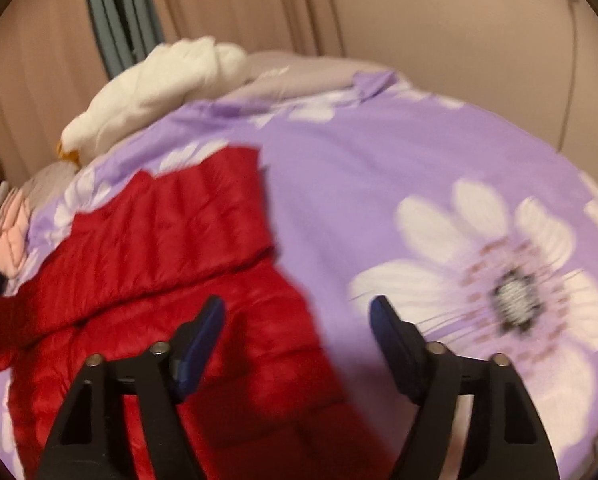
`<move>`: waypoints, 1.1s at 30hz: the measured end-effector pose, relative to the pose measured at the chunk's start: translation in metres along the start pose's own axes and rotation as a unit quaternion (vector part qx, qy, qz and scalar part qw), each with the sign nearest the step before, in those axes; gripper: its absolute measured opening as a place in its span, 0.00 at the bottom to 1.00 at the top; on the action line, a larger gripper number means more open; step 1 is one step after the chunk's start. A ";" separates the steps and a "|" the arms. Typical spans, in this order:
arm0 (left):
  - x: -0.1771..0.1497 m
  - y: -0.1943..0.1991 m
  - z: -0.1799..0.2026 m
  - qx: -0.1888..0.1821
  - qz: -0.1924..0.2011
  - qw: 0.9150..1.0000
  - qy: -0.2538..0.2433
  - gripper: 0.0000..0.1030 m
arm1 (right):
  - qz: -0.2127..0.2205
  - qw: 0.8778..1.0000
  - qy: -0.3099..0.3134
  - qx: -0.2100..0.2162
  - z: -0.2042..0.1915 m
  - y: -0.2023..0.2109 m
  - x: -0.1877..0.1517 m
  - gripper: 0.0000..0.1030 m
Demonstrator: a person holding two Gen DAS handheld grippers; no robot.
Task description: Fold large clothes
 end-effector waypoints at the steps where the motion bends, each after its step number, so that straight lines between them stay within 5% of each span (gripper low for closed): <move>1: -0.006 -0.001 0.022 -0.020 -0.006 1.000 -0.005 0.09 | 0.006 1.000 0.001 -0.012 0.008 0.006 0.004 0.57; 3: -0.021 -0.005 0.066 -0.058 -0.024 0.998 -0.013 0.09 | 0.013 1.000 -0.005 -0.026 0.025 0.015 0.009 0.36; 5: -0.035 -0.010 0.099 -0.082 -0.041 0.995 -0.028 0.11 | 0.014 0.999 -0.021 -0.033 0.043 0.021 0.010 0.27; 9: -0.080 -0.032 0.145 -0.078 -0.108 0.989 -0.067 0.20 | 0.010 0.998 -0.036 -0.051 0.070 0.031 0.006 0.24; 12: -0.097 -0.034 0.146 -0.092 -0.140 0.984 -0.059 0.40 | 0.019 0.997 -0.038 -0.063 0.080 0.042 0.008 0.24; 14: -0.098 -0.028 0.146 -0.082 -0.129 0.986 -0.060 0.66 | 0.020 0.997 -0.047 -0.053 0.081 0.047 0.012 0.24; 16: -0.089 -0.015 0.142 -0.078 -0.101 0.990 -0.055 0.73 | 0.023 0.997 -0.050 -0.051 0.081 0.051 0.014 0.24; 22: -0.059 0.018 0.109 -0.081 -0.059 0.994 -0.031 0.74 | 0.029 0.999 -0.032 -0.026 0.049 0.057 0.019 0.24; 29: -0.040 0.018 -0.002 0.028 -0.047 0.998 0.008 0.27 | 0.038 0.999 0.025 0.018 -0.014 0.053 0.036 0.24; 33: -0.035 0.002 -0.058 0.073 -0.055 0.996 0.018 0.25 | 0.038 0.995 0.057 0.071 -0.071 0.040 0.060 0.24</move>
Point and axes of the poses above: each gripper's, at about its wrist camera, not at the fingertips, and y roughly against the way its jaws point, z to its right, x to its top, the point moved 4 cm from there along -y, roughly the way its jaws point, and after that the axes turned 1 degree about x, right-handed, at the moved point
